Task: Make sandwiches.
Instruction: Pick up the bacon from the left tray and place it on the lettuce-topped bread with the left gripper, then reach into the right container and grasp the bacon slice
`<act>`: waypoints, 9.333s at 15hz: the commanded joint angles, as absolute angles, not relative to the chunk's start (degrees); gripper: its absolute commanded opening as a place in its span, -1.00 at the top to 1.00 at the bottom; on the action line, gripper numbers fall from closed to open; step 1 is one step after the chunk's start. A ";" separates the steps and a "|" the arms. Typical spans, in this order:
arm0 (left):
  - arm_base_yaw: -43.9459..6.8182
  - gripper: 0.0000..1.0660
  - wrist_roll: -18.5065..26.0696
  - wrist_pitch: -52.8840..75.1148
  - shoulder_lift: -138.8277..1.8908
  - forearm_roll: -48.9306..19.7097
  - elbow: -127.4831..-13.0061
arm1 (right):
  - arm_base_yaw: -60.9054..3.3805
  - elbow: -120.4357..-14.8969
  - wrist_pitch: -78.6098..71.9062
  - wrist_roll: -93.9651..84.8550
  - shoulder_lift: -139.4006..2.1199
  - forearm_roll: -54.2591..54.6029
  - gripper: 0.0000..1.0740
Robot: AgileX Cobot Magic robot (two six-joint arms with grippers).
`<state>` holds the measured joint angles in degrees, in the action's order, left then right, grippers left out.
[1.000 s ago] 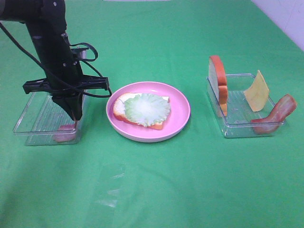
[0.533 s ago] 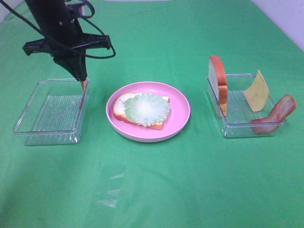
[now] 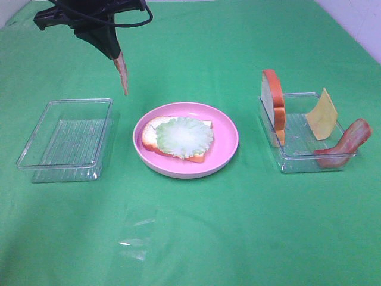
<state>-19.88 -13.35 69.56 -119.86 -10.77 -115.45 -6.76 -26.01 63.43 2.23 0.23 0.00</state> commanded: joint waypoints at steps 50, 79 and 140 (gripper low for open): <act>-29.68 -0.92 -8.25 75.46 -128.29 -2.64 -123.36 | -6.76 -25.78 63.20 1.49 1.55 0.00 -0.67; -8.48 -0.92 3.21 71.05 1.83 -5.79 -32.49 | -6.76 -25.78 63.20 1.49 1.55 0.00 -0.67; 3.44 -0.92 -0.97 61.54 1.26 -3.90 -29.62 | -6.76 -85.08 69.21 -3.21 -100.04 4.53 -0.67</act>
<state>3.21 -0.34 62.28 0.29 -3.95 -29.68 -6.76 -84.57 68.81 -2.35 -99.58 4.18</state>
